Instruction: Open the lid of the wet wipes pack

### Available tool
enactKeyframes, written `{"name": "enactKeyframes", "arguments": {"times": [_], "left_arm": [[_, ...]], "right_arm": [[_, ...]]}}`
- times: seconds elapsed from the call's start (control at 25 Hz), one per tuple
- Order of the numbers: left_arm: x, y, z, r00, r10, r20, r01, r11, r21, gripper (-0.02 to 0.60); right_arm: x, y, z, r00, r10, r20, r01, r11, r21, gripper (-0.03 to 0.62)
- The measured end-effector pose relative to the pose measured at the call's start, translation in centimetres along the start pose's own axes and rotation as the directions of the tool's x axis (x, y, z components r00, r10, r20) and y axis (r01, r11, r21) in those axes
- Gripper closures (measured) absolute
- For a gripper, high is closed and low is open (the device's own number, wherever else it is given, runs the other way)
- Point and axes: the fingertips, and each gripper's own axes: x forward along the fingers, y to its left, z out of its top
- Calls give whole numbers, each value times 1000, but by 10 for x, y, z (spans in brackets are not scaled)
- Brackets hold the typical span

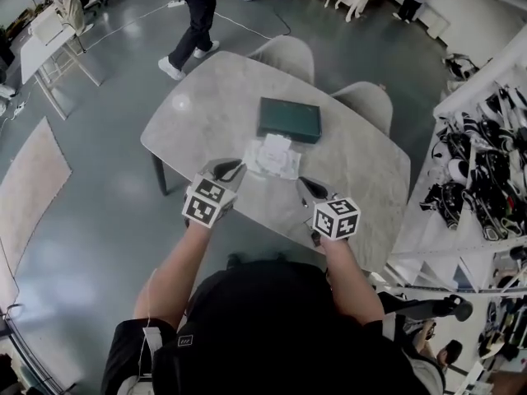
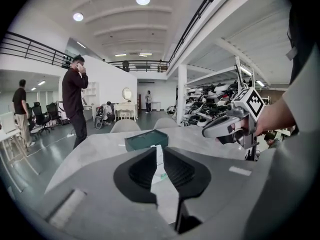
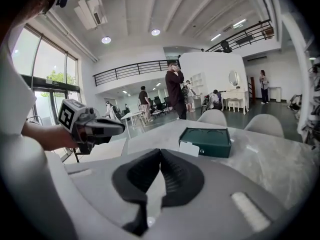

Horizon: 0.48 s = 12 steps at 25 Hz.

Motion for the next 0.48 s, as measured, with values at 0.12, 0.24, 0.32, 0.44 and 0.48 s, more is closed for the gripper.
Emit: {"name": "enactKeyframes", "arguments": {"times": [0.12, 0.24, 0.32, 0.44, 0.48], "left_arm": [[-7, 2, 10, 999, 41, -7, -41, 999, -35, 535], [-9, 2, 28, 997, 78, 27, -76, 993, -85, 538], [-8, -1, 44, 994, 98, 55, -91, 989, -116, 540], [-4, -8, 65, 990, 111, 85, -98, 985, -140, 541], [-3, -10, 72, 989, 114, 93, -100, 985, -141, 541]], "right_arm": [[-8, -1, 17, 998, 62, 27, -62, 998, 4, 590], [-21, -9, 35, 992, 113, 56, -113, 994, -3, 589], [-34, -18, 48, 988, 134, 82, -133, 991, -12, 589], [-54, -33, 68, 980, 158, 123, -157, 987, -24, 589], [-60, -35, 75, 976, 169, 141, -167, 986, -27, 589]]}}
